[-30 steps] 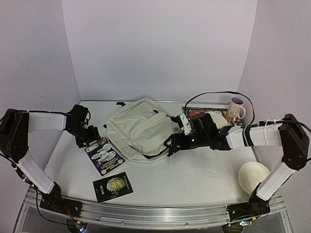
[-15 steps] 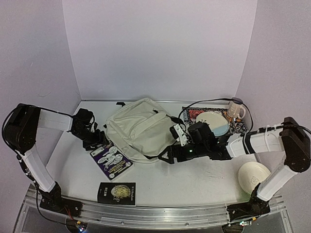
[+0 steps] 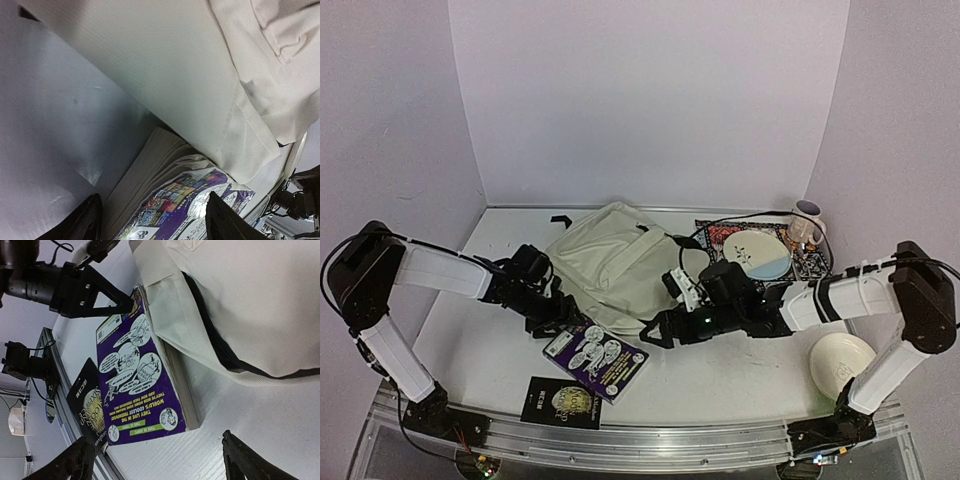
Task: Pack the student bag
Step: Move the book to the center of the board.
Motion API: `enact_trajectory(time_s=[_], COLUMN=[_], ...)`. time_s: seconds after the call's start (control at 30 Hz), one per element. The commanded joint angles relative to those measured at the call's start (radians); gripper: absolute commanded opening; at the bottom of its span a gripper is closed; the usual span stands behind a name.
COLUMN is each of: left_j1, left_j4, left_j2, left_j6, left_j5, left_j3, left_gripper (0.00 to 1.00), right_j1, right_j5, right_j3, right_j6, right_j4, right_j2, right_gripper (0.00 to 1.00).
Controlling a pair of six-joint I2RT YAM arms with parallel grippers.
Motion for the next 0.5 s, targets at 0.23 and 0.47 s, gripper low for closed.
enact_trajectory(time_s=[0.23,0.47], left_j1=[-0.205,-0.272], left_j4=[0.149,0.009], left_j2=[-0.013,-0.146], left_j6=[-0.147,-0.233], left_j5=[-0.072,-0.281], left_j3=[0.038,0.013], left_gripper=[0.71,0.7], right_j1=[-0.012,-0.012], right_j5=[-0.063,-0.137], right_j3=[-0.034,0.036], right_j6=[-0.048,-0.134], right_j4=[-0.134,-0.206], right_j2=[0.055,0.108], right_gripper=[0.9,0.87])
